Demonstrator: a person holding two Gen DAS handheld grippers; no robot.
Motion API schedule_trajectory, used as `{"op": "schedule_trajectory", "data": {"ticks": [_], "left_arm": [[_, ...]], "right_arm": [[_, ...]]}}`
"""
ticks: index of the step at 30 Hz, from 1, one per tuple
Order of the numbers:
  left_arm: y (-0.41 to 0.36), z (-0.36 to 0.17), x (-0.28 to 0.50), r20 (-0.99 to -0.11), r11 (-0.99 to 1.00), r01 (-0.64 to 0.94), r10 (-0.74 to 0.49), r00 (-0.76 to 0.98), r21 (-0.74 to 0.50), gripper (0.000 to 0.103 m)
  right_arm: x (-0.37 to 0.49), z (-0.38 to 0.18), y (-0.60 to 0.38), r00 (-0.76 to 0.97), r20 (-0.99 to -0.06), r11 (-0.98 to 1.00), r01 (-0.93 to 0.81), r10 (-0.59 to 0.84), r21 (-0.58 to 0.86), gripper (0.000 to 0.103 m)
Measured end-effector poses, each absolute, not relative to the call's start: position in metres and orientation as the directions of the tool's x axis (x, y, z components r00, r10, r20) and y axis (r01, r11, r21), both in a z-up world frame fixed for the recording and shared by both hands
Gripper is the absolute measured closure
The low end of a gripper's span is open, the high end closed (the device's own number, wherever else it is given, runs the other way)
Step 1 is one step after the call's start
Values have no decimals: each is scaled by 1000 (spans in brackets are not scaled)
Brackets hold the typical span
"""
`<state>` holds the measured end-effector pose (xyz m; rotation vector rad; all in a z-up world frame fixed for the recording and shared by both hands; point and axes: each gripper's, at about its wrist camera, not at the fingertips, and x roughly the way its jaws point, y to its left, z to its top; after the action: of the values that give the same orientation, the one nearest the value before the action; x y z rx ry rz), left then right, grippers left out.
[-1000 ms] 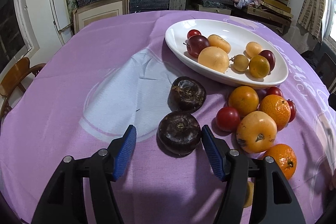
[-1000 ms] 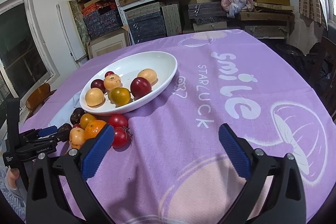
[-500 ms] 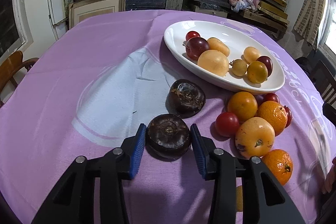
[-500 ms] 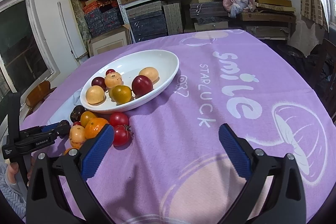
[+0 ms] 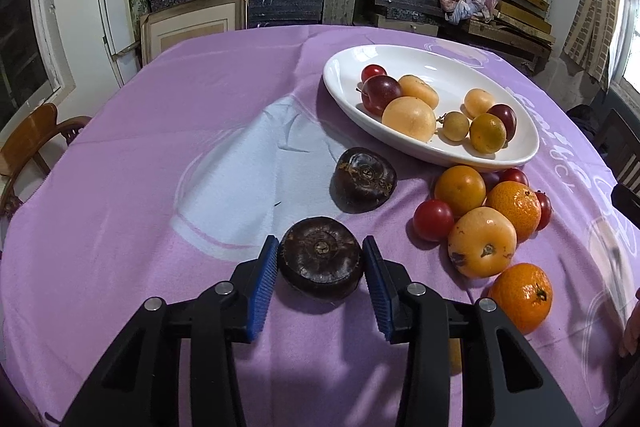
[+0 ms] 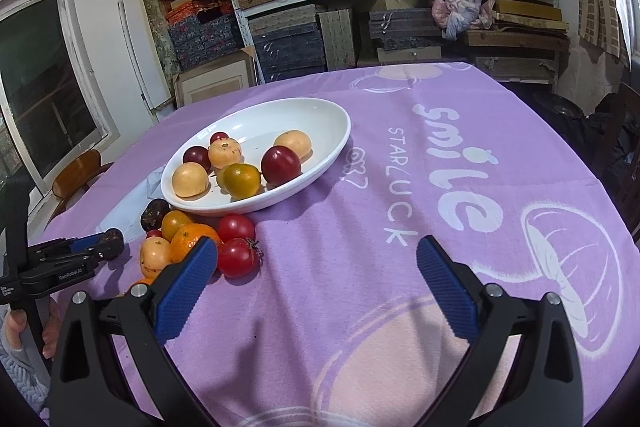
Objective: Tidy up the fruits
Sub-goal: 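Close the right tool on a red tomato while the left tool holds the dark purple fruit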
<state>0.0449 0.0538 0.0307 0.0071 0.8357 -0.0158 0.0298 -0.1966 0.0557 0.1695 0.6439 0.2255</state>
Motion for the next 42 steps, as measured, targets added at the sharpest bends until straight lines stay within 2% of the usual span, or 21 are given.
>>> {"op": "schedule_trajectory", "data": {"ticks": [5, 12, 13, 15, 17, 23, 42], "left_arm": [[67, 35, 19, -718, 1000, -29, 29, 695, 12, 60], [73, 25, 12, -725, 999, -25, -7, 688, -33, 60], [72, 25, 12, -724, 999, -19, -11, 690, -33, 60], [71, 23, 13, -729, 999, -11, -21, 684, -39, 60], [72, 22, 13, -735, 998, -6, -37, 677, -55, 60], [75, 19, 17, -747, 997, -5, -58, 662, -82, 60], [73, 16, 18, -757, 997, 0, -61, 650, -80, 60]], "right_arm": [[24, 59, -182, 767, -571, 956, -221, 293, 194, 5], [18, 55, -148, 750, -606, 956, -288, 264, 59, 8], [19, 54, -144, 745, -615, 955, -294, 257, 43, 12], [25, 50, -134, 719, -652, 952, -307, 241, 13, 46], [36, 44, -125, 677, -698, 945, -327, 232, -3, 55], [55, 39, -110, 651, -732, 935, -351, 203, -53, 55], [69, 34, -113, 622, -737, 927, -375, 264, 16, 57]]}}
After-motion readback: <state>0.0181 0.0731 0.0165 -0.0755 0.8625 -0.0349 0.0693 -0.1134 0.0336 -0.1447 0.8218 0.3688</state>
